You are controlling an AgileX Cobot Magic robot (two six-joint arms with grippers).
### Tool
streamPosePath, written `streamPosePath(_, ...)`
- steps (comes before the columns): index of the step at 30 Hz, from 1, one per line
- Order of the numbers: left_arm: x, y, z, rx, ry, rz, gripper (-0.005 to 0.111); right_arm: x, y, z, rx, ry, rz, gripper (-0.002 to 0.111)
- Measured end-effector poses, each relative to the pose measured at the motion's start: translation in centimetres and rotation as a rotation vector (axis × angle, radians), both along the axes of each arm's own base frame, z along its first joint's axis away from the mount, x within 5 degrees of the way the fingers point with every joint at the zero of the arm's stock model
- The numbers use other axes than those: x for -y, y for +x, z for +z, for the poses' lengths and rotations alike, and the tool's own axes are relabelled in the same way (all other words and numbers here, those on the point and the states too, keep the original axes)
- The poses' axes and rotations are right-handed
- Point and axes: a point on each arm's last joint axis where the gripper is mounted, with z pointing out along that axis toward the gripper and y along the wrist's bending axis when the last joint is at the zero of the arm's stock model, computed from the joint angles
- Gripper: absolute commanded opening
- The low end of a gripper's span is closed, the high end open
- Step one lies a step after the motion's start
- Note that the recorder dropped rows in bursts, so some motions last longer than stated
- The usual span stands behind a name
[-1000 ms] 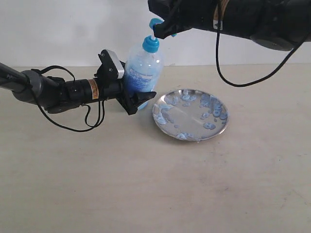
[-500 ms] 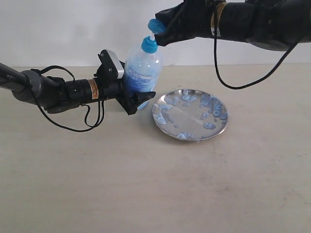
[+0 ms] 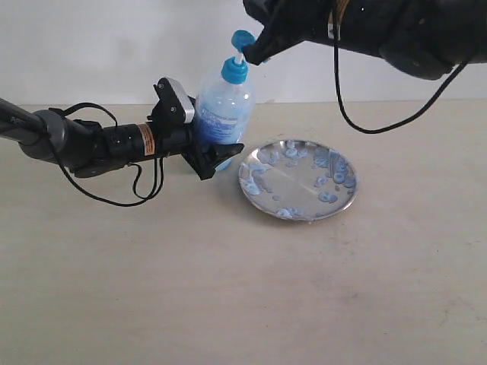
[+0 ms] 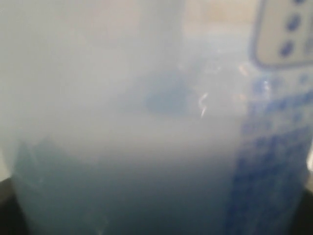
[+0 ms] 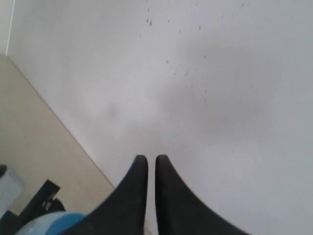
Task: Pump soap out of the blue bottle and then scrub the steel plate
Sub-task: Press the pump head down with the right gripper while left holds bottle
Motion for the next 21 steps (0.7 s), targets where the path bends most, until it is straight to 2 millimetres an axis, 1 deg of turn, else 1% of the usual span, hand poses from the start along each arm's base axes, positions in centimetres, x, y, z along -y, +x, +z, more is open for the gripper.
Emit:
streamPosePath(3, 0.0, 0.0, 0.0, 0.0, 0.0, 0.0, 0.004, -0.1, -0.9, 2.1, 0.001, 0.072, 0.001, 0.002)
streamPosePath(5, 0.0, 0.0, 0.0, 0.0, 0.0, 0.0, 0.004, -0.4, -1.7, 3.0, -0.033, 0.097, 0.005, 0.0)
streamPosePath(7, 0.0, 0.0, 0.0, 0.0, 0.0, 0.0, 0.004, -1.2, -2.4, 3.3, -0.075, 0.073, 0.016, 0.0)
streamPosePath(10, 0.0, 0.0, 0.0, 0.0, 0.0, 0.0, 0.004, -2.5, -3.0, 2.6, -0.137, -0.016, 0.002, 0.0)
streamPosePath(13, 0.0, 0.0, 0.0, 0.0, 0.0, 0.0, 0.004, -3.1, -3.1, 1.8, -0.173, -0.076, -0.039, 0.0)
streamPosePath(16, 0.0, 0.0, 0.0, 0.0, 0.0, 0.0, 0.004, -3.1, -3.0, 1.4, -0.197, -0.103, -0.09, 0.0)
streamPosePath(21, 0.0, 0.0, 0.0, 0.0, 0.0, 0.0, 0.004, -2.9, -2.9, 1.3, -0.214, -0.104, -0.124, 0.0)
